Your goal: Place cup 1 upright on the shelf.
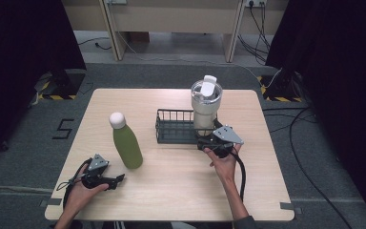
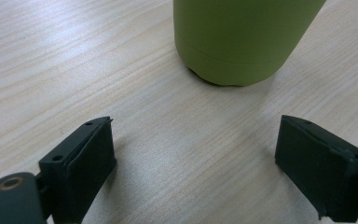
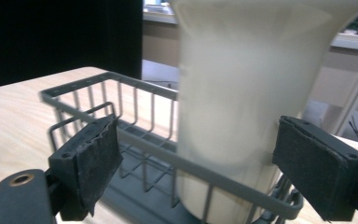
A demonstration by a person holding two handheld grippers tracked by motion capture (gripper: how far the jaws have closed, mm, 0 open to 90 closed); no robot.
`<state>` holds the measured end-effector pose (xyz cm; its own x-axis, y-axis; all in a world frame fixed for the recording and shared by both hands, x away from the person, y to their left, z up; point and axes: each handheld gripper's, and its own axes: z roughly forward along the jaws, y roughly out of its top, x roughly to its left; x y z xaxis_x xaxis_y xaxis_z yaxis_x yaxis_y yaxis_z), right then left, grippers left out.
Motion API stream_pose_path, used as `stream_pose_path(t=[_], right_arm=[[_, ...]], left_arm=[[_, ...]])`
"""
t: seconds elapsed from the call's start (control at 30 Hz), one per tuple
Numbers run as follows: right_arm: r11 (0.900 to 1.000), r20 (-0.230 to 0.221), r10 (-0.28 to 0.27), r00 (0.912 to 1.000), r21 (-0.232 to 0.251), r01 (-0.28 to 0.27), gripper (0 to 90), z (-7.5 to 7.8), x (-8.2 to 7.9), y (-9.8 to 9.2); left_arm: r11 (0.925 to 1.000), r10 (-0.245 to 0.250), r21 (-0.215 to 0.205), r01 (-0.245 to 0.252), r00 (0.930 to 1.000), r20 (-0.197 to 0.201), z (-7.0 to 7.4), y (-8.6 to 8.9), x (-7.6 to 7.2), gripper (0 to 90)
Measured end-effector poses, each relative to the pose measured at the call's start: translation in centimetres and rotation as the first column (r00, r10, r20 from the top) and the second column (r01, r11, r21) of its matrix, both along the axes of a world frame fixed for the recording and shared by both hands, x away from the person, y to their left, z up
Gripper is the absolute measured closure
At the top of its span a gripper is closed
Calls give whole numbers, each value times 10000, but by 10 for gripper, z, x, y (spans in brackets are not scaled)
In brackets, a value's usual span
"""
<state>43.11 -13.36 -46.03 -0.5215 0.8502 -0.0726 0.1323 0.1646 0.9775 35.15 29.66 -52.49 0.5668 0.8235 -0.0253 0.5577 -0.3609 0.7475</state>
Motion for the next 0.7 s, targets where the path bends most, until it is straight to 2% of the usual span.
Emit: stream_pose_path(t=[0.27,0.37,0.53,0.7], right_arm=[[9984,-251,551,9982,-126,-554,147,1,-19,4],[9969,-180,777,9968,-109,-779,147,2,-26,5],[9948,-257,1016,9945,-9,-1017,147,2,-33,5],[9905,-449,1367,9896,-119,-1373,148,0,-41,7]], left_arm=[[10000,-7,5,7,10000,1,0,0,0,111],[10000,-6,2,6,10000,1,0,0,0,111],[10000,-7,3,7,10000,2,0,0,0,111],[10000,-6,5,6,10000,5,0,0,0,111]])
